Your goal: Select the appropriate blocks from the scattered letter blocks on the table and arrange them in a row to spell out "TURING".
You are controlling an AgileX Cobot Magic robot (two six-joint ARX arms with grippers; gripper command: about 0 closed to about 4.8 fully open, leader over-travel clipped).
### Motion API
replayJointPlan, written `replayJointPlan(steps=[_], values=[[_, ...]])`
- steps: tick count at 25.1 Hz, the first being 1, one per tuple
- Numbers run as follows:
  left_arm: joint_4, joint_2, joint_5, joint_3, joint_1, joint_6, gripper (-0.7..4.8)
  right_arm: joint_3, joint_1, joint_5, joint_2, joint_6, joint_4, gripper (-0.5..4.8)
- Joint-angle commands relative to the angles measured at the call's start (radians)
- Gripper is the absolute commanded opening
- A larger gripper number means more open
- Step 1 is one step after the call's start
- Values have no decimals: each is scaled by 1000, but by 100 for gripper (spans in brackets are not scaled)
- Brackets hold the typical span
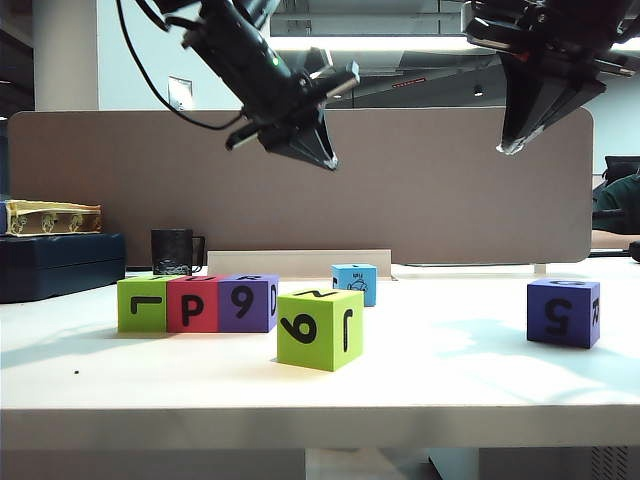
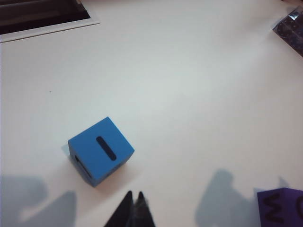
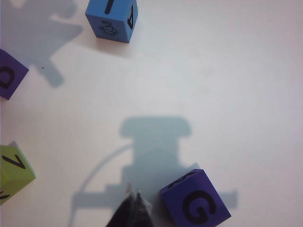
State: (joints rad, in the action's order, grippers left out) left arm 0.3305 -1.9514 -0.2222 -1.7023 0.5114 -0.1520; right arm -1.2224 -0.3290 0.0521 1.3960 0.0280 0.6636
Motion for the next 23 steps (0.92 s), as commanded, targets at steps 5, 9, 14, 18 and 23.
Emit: replayJointPlan(steps=[5, 9, 14, 18, 23], values=[[-107, -90, 39, -24, 10, -36, 62, -4, -1, -2, -6, 3, -9, -1], [-165, -150, 116, -24, 41, -50, 143, -4, -1, -2, -6, 3, -6, -1], [-216, -190, 232, -24, 72, -84, 320, -4, -1, -2, -6, 3, -2, -1], [-233, -209, 294, -25, 74, -147, 320, -4, -1, -2, -6, 3, -1, -1], [-237, -245, 315, -29, 74, -257, 351, -4, -1, -10, -6, 3, 8, -1]])
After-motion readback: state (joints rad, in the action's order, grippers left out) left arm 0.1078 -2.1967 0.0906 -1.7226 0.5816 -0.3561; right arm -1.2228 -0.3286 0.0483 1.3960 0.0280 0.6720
